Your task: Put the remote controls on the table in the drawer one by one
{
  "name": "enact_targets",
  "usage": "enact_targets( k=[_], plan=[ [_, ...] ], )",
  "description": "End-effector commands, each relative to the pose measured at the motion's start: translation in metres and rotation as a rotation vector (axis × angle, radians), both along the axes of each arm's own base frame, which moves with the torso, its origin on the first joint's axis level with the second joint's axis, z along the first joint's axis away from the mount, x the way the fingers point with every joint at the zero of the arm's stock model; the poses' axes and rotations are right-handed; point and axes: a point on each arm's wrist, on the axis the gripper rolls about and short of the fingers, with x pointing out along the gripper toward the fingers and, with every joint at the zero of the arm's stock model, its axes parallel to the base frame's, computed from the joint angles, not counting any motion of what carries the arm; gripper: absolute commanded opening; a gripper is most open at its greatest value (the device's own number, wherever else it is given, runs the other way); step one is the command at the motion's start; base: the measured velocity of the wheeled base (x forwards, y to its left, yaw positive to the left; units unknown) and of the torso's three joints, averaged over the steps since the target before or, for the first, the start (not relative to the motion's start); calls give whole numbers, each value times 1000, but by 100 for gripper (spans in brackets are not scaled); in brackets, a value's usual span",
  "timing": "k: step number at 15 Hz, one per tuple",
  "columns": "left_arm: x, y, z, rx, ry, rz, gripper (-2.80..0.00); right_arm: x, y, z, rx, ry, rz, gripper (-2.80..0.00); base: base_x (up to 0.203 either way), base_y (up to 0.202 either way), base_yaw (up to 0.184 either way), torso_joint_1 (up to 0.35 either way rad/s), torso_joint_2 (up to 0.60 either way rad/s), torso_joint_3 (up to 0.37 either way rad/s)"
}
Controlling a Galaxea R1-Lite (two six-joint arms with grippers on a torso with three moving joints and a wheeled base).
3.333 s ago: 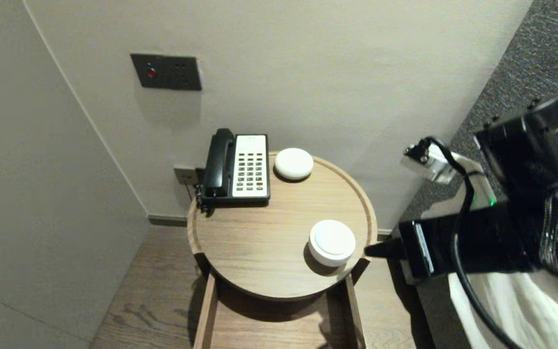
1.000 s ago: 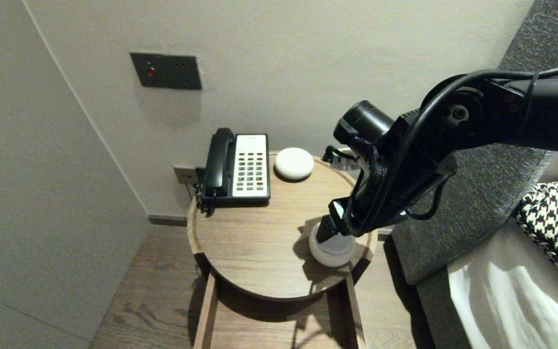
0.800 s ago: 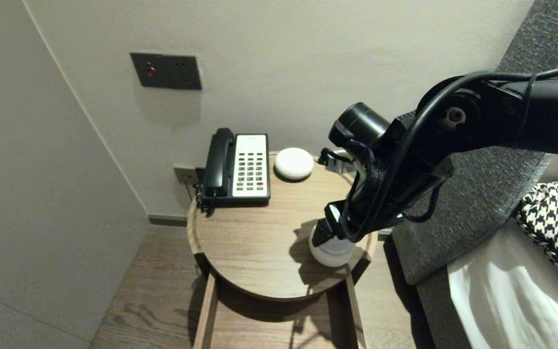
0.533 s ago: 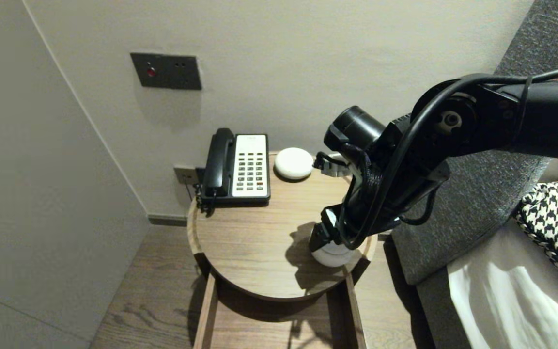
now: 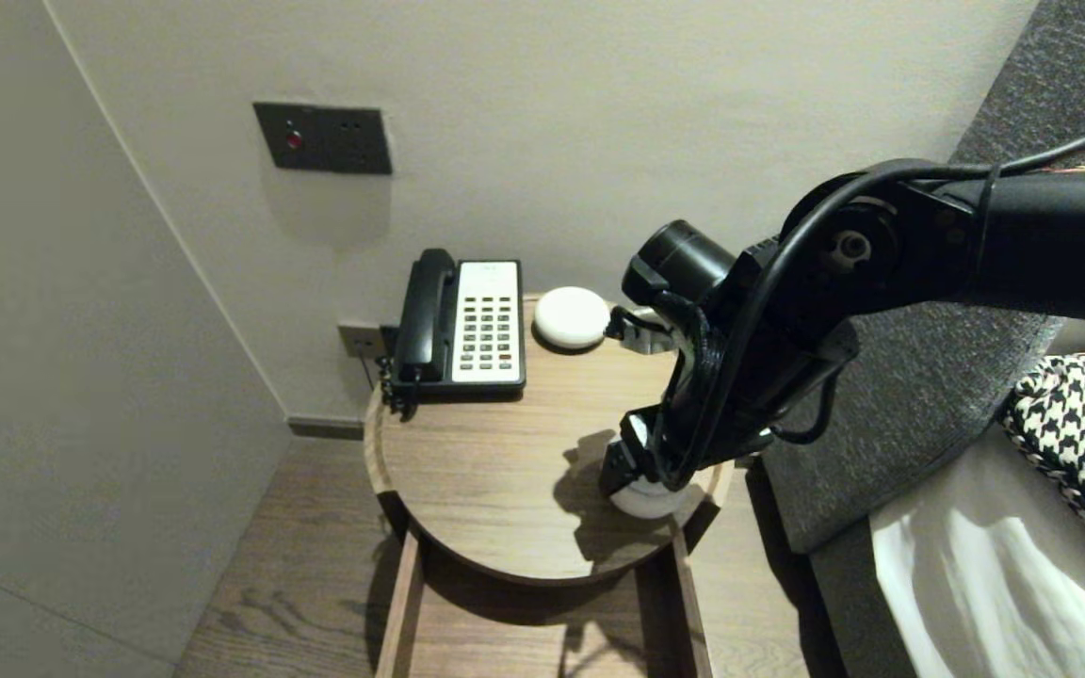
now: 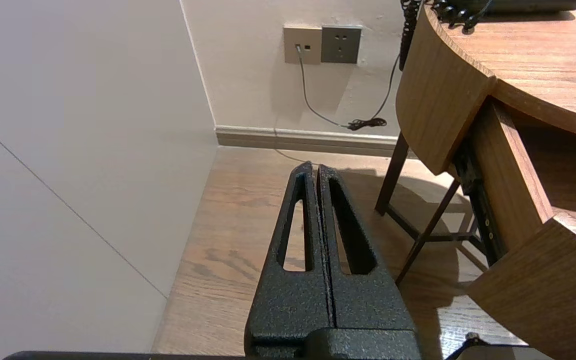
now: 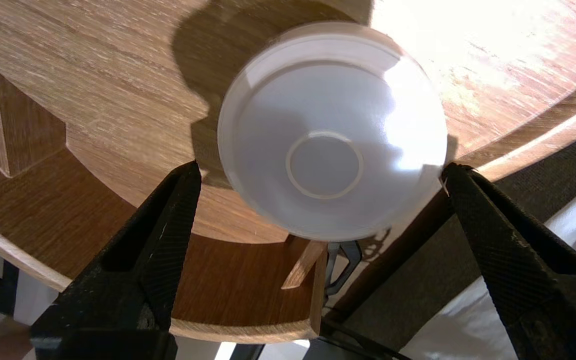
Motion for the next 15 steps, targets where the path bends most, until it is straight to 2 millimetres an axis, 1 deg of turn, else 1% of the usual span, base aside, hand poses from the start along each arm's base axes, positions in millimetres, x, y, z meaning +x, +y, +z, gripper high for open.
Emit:
enact_targets(
  k=[1, 15],
  plan=[
    [0, 0, 0, 0, 0, 1, -280, 1, 1, -4, -8, 12, 0, 0, 0, 0, 0, 0, 0, 0],
    [0, 0, 0, 0, 1, 1, -280, 14, 11, -15, -18, 5, 6, 0, 0, 0, 0, 0, 0, 0]
  ],
)
